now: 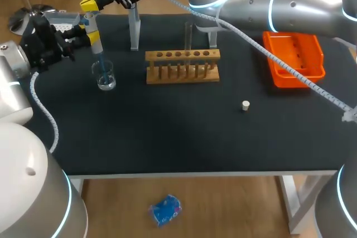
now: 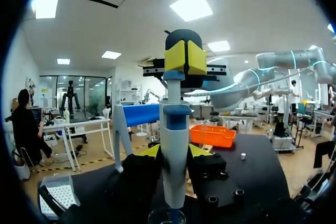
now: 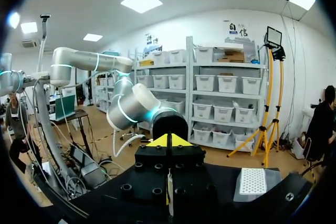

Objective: Invert the test tube, pick up the pipette, mount the tip to pipette, aspirate from beaker and dispense into the tube, eject the tip, return the pipette, and cap with the stopper.

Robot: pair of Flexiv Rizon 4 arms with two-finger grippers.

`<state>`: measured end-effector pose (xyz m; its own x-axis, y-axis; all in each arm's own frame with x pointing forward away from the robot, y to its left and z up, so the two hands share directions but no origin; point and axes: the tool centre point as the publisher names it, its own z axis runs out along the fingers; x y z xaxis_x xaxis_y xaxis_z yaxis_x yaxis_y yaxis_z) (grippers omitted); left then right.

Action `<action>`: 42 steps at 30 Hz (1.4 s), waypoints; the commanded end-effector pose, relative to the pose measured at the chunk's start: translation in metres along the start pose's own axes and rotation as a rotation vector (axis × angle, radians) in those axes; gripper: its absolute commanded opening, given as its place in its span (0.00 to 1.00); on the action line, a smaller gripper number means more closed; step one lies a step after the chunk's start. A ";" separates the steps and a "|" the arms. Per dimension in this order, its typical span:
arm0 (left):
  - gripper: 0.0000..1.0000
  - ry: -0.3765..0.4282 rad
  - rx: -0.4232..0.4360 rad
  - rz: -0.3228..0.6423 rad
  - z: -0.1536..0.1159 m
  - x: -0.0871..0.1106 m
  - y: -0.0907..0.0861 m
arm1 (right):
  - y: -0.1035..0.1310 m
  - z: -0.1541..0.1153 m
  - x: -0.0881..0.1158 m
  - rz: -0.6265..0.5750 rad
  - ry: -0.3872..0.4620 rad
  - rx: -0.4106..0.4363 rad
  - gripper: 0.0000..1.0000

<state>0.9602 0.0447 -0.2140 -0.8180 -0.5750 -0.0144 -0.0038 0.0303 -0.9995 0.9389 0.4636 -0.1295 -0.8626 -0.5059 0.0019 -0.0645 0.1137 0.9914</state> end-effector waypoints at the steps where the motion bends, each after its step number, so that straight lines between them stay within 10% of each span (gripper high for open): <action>1: 0.00 0.000 0.001 0.000 0.000 0.000 0.000 | -0.002 0.001 -0.008 0.000 0.016 -0.004 0.00; 42: 0.00 0.000 0.001 0.000 0.000 0.000 0.000 | -0.014 0.004 -0.008 0.033 0.014 -0.018 0.00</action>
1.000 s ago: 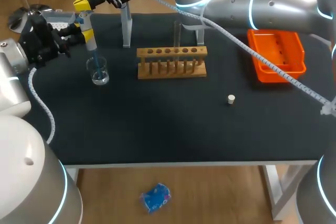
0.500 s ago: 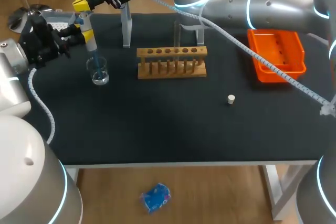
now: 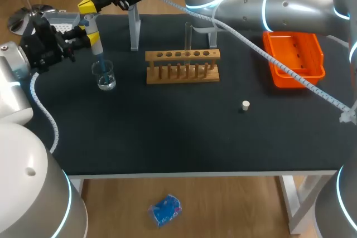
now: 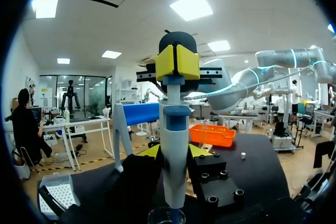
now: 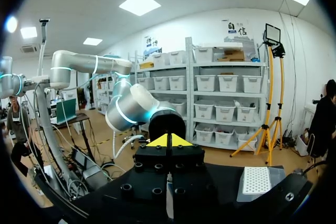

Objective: Invert the test tube, pick up the pipette, mount the tip to pipette, aspirate from beaker and dispense into the tube, eject the tip, return the pipette, and cap with the stopper.

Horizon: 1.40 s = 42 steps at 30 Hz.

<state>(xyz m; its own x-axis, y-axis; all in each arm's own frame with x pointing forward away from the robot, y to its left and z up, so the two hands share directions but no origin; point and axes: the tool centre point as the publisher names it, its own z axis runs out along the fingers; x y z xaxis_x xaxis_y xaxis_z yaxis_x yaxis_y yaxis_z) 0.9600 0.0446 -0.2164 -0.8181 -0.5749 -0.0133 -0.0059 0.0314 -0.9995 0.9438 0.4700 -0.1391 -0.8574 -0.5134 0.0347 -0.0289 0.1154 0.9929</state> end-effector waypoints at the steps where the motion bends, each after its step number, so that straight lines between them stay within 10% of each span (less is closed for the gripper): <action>1: 0.00 0.000 0.003 0.001 0.000 0.000 -0.002 | -0.006 -0.001 0.000 0.002 0.001 -0.002 0.00; 42: 0.00 0.000 0.003 0.001 0.000 0.000 -0.002 | -0.021 0.005 0.005 0.042 0.000 -0.019 0.00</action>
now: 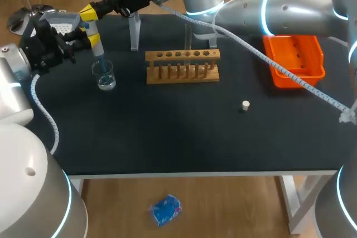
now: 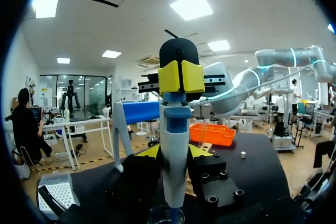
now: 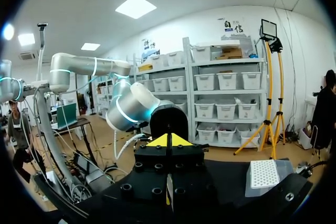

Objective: Invert the test tube, pick up the pipette, mount the tip to pipette, aspirate from beaker and dispense into the tube, eject the tip, return the pipette, and cap with the stopper.

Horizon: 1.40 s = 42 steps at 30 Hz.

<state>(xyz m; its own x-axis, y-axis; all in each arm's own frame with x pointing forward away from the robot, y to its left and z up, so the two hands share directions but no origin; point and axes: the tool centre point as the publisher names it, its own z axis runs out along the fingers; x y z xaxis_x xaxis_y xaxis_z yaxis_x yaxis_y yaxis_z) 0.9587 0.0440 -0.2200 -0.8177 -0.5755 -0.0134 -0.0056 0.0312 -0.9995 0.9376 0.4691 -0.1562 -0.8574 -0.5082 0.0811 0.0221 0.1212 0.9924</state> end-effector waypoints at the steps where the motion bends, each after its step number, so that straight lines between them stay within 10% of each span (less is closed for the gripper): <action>1: 0.00 0.000 0.003 0.001 0.000 -0.002 -0.006 | -0.002 0.000 0.000 -0.008 -0.001 0.003 0.00; 35: 0.00 0.000 0.003 0.001 0.000 -0.002 -0.006 | 0.052 -0.017 0.012 -0.114 -0.023 0.104 0.02; 37: 0.00 0.000 0.003 0.001 0.000 -0.002 -0.006 | 0.054 -0.022 0.018 -0.105 -0.041 0.152 0.40; 39: 0.00 0.000 0.003 0.001 0.000 -0.002 -0.006 | 0.056 -0.027 0.024 -0.101 -0.059 0.178 1.00; 42: 0.00 0.000 0.003 0.001 0.000 -0.002 -0.006 | 0.059 -0.035 0.035 -0.095 -0.101 0.213 1.00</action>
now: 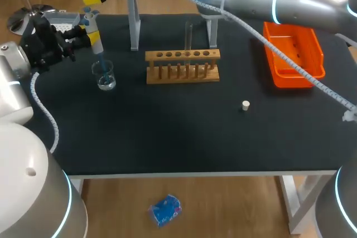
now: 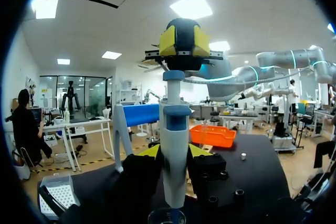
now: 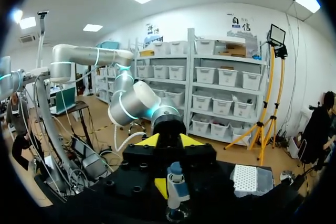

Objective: Invert the test tube, pick up the pipette, mount the tip to pipette, aspirate from beaker and dispense into the tube, eject the tip, return the pipette, and cap with the stopper.

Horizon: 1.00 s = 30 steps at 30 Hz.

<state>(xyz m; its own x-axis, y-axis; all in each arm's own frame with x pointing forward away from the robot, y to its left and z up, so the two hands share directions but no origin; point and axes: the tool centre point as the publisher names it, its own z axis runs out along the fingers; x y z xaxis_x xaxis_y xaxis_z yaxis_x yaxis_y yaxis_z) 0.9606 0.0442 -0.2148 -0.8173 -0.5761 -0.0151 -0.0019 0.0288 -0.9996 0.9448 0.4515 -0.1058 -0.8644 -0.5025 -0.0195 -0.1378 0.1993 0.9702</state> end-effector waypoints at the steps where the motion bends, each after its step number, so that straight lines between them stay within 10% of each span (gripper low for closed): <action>1: 0.00 0.001 -0.001 0.000 0.000 0.000 -0.001 | 0.012 -0.018 0.030 0.013 -0.087 0.073 1.00; 15: 0.00 0.001 -0.001 0.000 0.000 0.000 -0.001 | -0.011 -0.069 0.086 0.064 -0.340 0.056 1.00; 30: 0.00 0.001 -0.001 0.000 0.000 0.000 -0.001 | -0.011 -0.069 0.086 0.064 -0.340 0.056 1.00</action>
<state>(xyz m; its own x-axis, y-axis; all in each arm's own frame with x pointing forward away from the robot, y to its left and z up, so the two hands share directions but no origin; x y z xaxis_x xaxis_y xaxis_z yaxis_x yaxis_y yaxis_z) 0.9606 0.0442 -0.2147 -0.8173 -0.5760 -0.0150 -0.0020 0.0289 -0.9996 0.9101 0.3498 -0.1015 -0.9710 -0.2369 -0.0310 -0.0969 0.2720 0.9574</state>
